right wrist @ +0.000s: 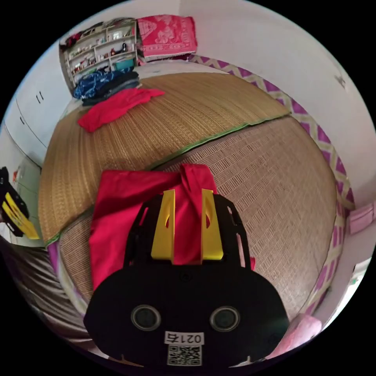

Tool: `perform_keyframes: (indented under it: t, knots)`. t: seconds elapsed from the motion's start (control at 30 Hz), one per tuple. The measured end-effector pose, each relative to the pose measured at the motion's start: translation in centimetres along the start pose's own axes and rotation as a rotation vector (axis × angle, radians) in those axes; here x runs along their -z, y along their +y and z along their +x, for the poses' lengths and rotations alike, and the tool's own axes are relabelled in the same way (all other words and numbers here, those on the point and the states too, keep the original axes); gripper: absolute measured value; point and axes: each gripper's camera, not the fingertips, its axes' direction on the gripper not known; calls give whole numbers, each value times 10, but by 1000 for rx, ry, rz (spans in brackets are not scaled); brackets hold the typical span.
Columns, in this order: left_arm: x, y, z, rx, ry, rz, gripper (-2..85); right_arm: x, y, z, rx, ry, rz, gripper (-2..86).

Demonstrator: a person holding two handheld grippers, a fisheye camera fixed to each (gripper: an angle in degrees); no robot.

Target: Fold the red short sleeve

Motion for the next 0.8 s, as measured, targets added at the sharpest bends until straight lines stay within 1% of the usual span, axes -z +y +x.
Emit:
perform_keyframes:
  t: [0.03,0.07,0.1,0.17,0.23,0.27,0.3,0.33,0.37,0.43,0.53,0.6,0.67,0.73,0.8]
  knots:
    - [2,3,-2,6,1,0,-9,-6,-13,-1,25,54,-19,69]
    - [4,7,-7,16,7,-2,-9,-6,-17,1,29,73,-20,60]
    - [5,9,-12,25,15,-4,-10,-4,-25,15,0,75,-9,27]
    - [6,8,-18,30,30,-3,-10,9,-31,58,-159,51,34,4]
    - [6,3,-21,21,43,-7,-10,19,-27,126,-395,-19,45,-3]
    - [5,-2,-21,10,54,-9,-10,21,-25,140,-436,-40,48,-3]
    - [4,-8,-21,-3,64,-11,-10,27,-24,156,-451,-106,67,-3]
    - [3,-11,-21,-8,70,-11,-10,37,-31,152,-370,-171,101,-1]
    - [3,-18,-19,-20,82,-9,-10,42,-37,141,-299,-188,107,0]
    - [4,-26,-16,-32,92,-2,-9,52,-60,72,4,-128,82,15]
    - [6,-38,-8,-50,105,-8,-9,37,-77,15,121,-113,26,65]
    - [14,-42,0,-65,90,-11,-10,22,-83,4,115,-90,-14,69]
    - [23,-42,3,-62,78,-7,-9,10,-86,5,87,-60,-47,49]
    - [34,-40,5,-51,74,0,-9,19,-83,33,-66,-58,21,8]
    - [46,-36,7,-36,68,9,-10,31,-80,64,-201,-94,78,2]
